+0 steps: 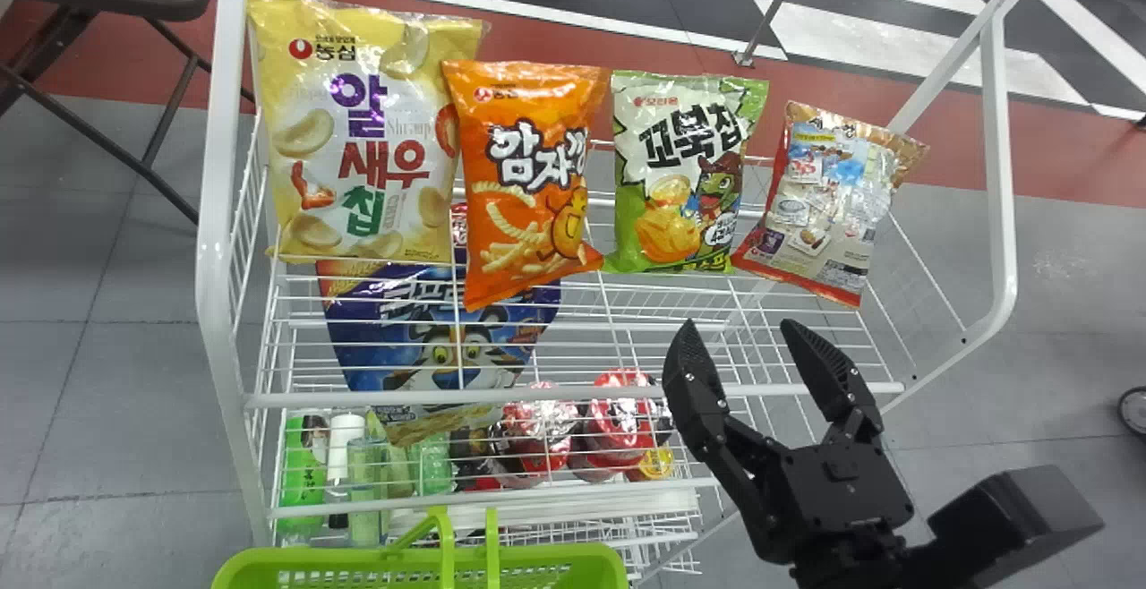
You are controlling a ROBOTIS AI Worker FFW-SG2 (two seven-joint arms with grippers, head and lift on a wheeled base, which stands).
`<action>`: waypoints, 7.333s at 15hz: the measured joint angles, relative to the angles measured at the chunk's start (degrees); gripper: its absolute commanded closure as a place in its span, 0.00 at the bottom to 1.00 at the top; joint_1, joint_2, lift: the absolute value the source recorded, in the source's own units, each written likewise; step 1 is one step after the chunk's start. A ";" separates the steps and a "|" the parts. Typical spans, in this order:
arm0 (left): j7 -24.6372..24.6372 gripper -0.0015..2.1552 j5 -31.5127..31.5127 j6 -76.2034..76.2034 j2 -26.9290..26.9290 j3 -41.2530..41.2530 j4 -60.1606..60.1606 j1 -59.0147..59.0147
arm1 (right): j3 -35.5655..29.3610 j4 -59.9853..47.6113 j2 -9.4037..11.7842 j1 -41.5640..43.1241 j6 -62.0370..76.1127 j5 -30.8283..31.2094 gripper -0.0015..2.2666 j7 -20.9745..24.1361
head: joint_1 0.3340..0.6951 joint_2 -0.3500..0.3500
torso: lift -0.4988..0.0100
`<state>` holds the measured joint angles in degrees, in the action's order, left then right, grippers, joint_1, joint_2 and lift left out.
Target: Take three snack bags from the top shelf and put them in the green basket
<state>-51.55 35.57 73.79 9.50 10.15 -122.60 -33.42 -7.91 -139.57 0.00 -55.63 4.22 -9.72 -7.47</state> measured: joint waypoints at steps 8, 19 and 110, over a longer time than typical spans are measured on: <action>-0.38 0.57 0.33 -0.03 0.07 -0.37 -0.06 -0.35 | 0.09 0.09 0.00 0.00 0.77 0.03 0.07 -0.09 | 1.00 0.00 | 0.89; -0.76 0.57 0.37 -0.76 -0.01 -0.20 -0.51 -1.24 | 0.09 3.36 0.00 4.78 0.68 0.48 0.07 -1.34 | 1.00 0.00 | 0.89; -0.57 0.57 1.08 -6.15 -0.86 -0.73 0.52 0.34 | -11.42 26.85 2.04 51.57 -41.44 8.22 0.99 -19.88 | 1.00 0.00 | 0.89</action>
<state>-52.13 36.65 67.64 8.64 9.43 -122.08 -33.08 -19.33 -112.72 2.04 -4.07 -37.22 -1.50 -27.35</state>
